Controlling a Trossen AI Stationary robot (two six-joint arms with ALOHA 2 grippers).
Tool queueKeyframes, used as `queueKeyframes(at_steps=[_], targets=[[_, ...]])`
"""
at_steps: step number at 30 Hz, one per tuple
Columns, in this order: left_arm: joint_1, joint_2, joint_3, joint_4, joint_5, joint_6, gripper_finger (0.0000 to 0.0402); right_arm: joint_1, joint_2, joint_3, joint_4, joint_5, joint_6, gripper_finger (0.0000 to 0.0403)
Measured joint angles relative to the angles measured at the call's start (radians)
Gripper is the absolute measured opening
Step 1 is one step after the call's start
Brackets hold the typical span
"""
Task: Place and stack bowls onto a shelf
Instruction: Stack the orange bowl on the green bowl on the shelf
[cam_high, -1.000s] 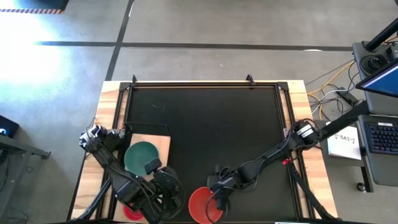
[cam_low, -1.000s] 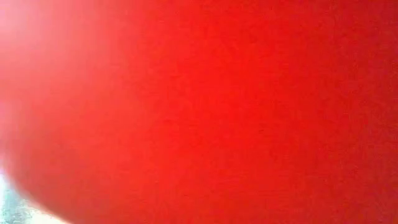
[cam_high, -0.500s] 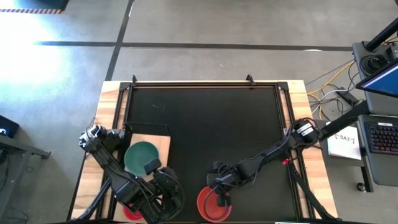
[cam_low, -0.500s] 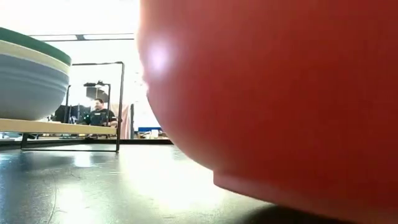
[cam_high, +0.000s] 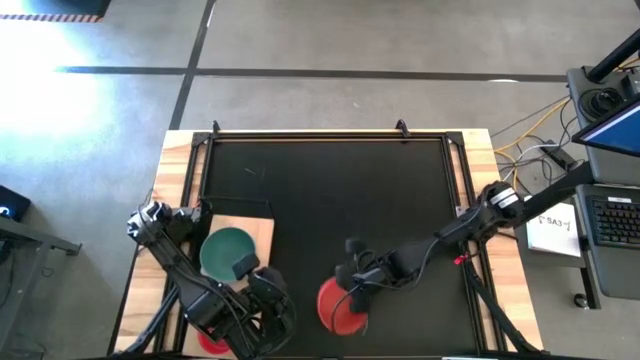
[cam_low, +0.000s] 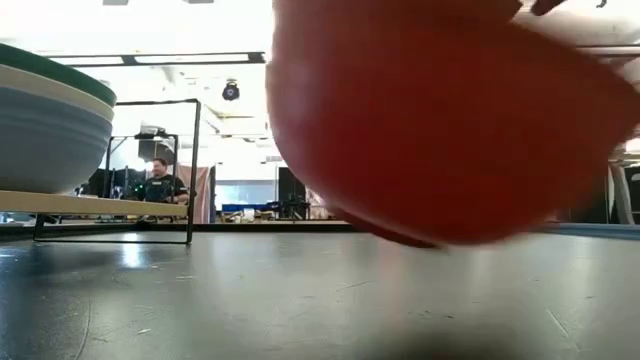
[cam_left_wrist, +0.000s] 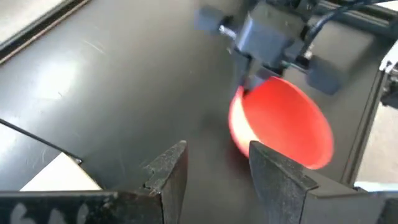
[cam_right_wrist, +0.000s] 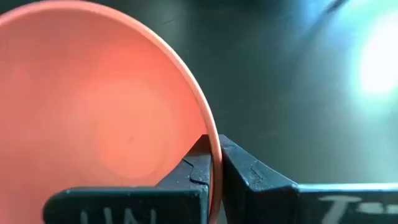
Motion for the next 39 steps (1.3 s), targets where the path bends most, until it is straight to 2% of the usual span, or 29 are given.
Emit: queueKeyframes(at_steps=[3,10,13,20,24,29,32,35,39], targets=[[0.004,0.001,-0.004,0.000,-0.057,-0.007,0.0153,-0.012,-0.040,0.000,-0.016,0.185,-0.074,0.0008],[0.028,0.002,-0.004,-0.009,-0.321,0.120,0.0153,-0.054,-0.137,0.000,0.010,0.614,-0.268,0.0008],[0.057,0.002,-0.004,-0.009,-0.406,0.229,0.0153,-0.078,-0.172,0.000,0.019,0.719,-0.327,0.0008],[0.157,0.002,-0.004,-0.009,-0.547,0.384,0.0153,-0.148,-0.217,0.000,0.039,0.825,-0.436,0.0008],[0.251,0.002,0.007,-0.009,-0.540,0.349,0.0153,-0.220,-0.261,0.000,0.040,0.782,-0.461,0.0008],[0.384,0.002,0.033,-0.007,-0.342,0.331,0.0153,-0.336,-0.345,0.000,0.030,0.572,-0.397,0.0008],[0.445,0.002,0.043,-0.010,-0.276,0.359,0.0153,-0.400,-0.375,0.000,0.008,0.523,-0.355,0.0008],[0.488,0.002,0.067,-0.007,-0.253,0.402,0.0153,-0.447,-0.384,0.001,-0.020,0.488,-0.332,0.0008],[0.541,0.002,0.105,-0.005,-0.227,0.446,0.0153,-0.486,-0.382,0.001,-0.020,0.377,-0.321,0.0008]])
